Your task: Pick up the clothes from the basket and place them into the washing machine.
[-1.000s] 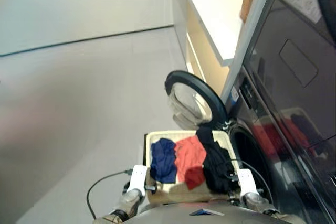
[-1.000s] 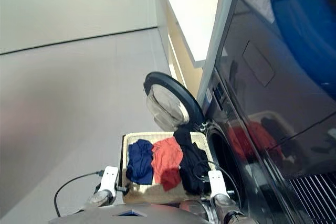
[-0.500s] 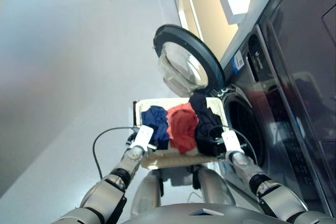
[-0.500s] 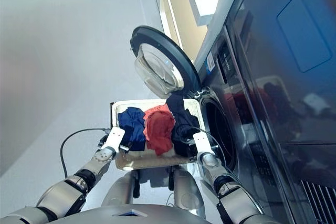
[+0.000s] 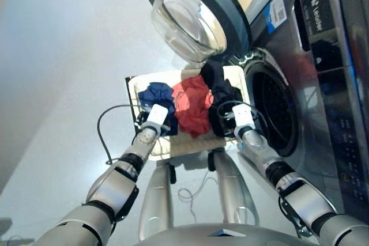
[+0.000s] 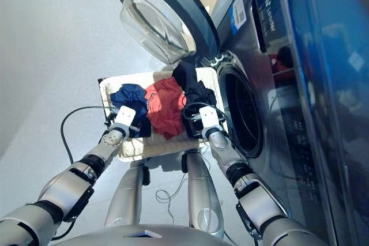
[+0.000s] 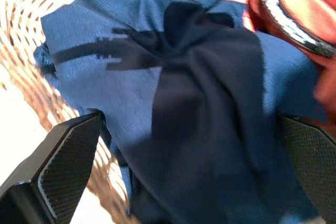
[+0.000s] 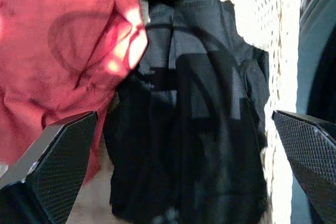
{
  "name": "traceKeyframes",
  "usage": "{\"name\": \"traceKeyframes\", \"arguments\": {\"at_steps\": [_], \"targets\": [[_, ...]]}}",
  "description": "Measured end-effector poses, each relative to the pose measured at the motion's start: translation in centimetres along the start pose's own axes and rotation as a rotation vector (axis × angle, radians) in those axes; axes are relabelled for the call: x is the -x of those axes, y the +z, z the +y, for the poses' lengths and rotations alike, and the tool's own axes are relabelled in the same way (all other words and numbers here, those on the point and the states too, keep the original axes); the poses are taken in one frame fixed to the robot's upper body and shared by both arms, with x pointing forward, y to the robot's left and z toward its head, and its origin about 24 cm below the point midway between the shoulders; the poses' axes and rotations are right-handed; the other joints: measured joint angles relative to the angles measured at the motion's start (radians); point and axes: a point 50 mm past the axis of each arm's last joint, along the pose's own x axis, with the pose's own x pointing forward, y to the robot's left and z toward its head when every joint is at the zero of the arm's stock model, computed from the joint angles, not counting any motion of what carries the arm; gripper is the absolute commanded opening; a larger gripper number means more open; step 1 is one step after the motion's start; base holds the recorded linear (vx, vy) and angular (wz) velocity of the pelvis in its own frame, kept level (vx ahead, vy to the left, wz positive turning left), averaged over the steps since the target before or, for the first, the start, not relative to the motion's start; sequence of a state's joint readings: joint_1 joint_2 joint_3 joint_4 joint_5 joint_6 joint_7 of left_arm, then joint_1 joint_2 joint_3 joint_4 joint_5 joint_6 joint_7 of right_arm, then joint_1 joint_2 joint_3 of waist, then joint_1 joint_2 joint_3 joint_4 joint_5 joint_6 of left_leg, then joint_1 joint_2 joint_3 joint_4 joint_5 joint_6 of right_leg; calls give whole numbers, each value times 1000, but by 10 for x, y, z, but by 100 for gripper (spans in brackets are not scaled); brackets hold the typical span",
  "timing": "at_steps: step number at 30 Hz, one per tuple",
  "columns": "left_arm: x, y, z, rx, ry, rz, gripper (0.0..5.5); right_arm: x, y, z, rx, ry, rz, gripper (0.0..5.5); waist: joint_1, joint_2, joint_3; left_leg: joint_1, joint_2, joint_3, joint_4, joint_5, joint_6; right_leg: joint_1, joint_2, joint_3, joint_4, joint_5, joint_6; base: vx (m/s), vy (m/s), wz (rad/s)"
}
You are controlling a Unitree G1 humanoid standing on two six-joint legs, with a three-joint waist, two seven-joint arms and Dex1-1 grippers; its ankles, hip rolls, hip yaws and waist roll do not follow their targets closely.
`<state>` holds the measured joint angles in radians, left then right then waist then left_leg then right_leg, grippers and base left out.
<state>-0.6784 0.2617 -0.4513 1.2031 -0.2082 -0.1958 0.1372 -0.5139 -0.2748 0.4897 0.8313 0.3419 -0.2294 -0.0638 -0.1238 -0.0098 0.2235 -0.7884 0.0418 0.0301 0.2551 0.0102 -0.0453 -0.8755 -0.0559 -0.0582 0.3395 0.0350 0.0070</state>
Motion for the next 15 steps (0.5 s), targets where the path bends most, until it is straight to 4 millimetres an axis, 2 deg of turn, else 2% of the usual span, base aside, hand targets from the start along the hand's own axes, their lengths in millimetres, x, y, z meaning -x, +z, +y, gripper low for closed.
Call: {"name": "traceKeyframes", "arguments": {"at_steps": [3,4,5,6,7,12,15], "targets": [[-4,10,13,10,41,-25,550,-2,17,5,-8,30,-76,550,-15,-7,-6,-83,4,9,92,-40,5,-65,5,15,39,-4,5,-7,30,-91],[-4,13,17,12,52,-31,455,-3,20,6,-11,31,-93,550,-16,-10,-8,-110,5,16,119,-49,8,-90,5,22,53,-4,6,1,42,-204],[-5,16,19,13,58,-39,239,-3,20,5,-10,31,-96,550,-16,-13,-10,-131,5,24,141,-57,10,-111,5,30,67,-5,8,0,0,0],[-6,17,21,26,65,-46,84,-2,21,6,-11,34,-100,550,-17,-15,-11,-150,6,28,158,-63,14,-128,7,37,74,-5,13,0,0,0],[-6,19,22,44,71,-53,0,-1,20,7,-12,37,-100,550,-20,-17,-13,-162,7,31,172,-67,15,-138,7,40,80,-7,18,0,0,0],[-7,26,25,52,97,-87,0,3,17,11,-23,48,-99,550,-25,-45,-41,-198,9,34,199,-74,15,-173,8,49,89,-8,20,0,0,0],[-7,28,25,70,98,-92,0,2,17,11,-21,51,-101,550,-24,-48,-45,-200,9,39,201,-74,15,-179,5,55,97,-6,20,0,0,0]]}}
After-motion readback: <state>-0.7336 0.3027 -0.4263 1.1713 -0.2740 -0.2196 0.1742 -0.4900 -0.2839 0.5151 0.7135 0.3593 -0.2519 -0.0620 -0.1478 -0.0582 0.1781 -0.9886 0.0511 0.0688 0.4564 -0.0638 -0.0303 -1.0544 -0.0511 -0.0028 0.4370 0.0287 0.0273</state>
